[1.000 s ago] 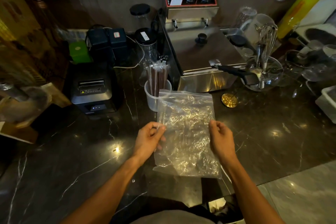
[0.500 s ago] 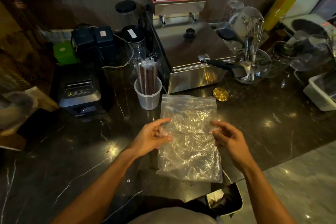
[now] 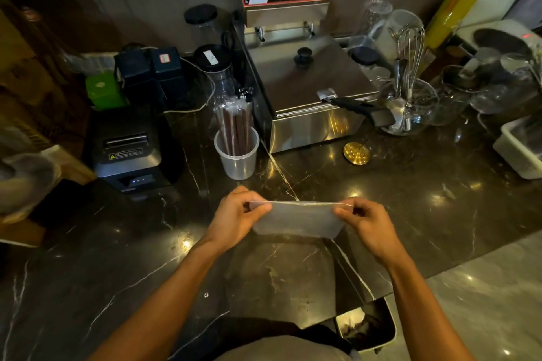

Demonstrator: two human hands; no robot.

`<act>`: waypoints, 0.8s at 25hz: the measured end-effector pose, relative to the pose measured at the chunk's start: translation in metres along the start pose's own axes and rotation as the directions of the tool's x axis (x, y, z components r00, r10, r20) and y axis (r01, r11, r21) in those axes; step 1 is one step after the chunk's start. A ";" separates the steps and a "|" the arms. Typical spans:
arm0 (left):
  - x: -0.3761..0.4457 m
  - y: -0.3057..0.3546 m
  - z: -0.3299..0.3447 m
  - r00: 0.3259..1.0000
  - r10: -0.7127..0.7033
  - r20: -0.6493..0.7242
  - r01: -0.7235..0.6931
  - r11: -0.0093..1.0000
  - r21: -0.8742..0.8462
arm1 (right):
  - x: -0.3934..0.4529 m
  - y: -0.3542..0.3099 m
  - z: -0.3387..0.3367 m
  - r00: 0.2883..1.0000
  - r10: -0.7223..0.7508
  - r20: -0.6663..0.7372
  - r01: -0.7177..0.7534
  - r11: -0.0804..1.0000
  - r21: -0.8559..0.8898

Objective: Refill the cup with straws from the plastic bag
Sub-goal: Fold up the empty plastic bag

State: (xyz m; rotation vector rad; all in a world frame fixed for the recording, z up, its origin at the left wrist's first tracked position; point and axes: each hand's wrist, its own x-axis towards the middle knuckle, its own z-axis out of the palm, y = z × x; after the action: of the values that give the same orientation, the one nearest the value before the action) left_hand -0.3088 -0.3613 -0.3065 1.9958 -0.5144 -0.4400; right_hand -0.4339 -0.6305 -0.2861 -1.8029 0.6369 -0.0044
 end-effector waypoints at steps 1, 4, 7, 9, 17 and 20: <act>0.000 0.001 -0.002 1.000 -0.003 -0.024 0.002 1.000 -0.024 | 0.002 -0.001 -0.001 0.999 -0.036 -0.013 0.036 0.999 -0.028; 0.002 0.010 -0.006 0.996 -0.078 -0.032 0.069 0.970 -0.234 | 0.006 -0.006 -0.003 0.997 -0.061 0.036 0.059 0.997 0.055; 0.002 0.023 -0.005 0.996 -0.071 -0.047 0.054 0.951 -0.305 | 0.007 -0.011 -0.006 0.994 -0.042 0.105 0.032 0.995 0.094; 0.004 0.025 -0.005 0.998 -0.051 -0.027 0.043 0.965 -0.260 | 0.007 -0.015 -0.010 0.973 -0.005 0.231 -0.012 0.997 0.072; 0.019 0.041 -0.005 0.988 -0.033 0.150 0.087 0.924 -0.373 | 0.001 -0.034 0.000 0.863 0.037 0.504 -0.083 0.994 0.070; 0.015 0.027 -0.013 0.985 -0.076 0.153 0.121 0.942 -0.313 | 0.001 -0.029 -0.004 0.915 0.025 0.403 -0.116 0.972 0.203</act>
State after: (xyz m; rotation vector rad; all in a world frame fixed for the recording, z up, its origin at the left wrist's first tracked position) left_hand -0.2944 -0.3712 -0.2776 1.6879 -0.3993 -0.6844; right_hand -0.4219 -0.6291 -0.2597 -1.5017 0.3891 0.3230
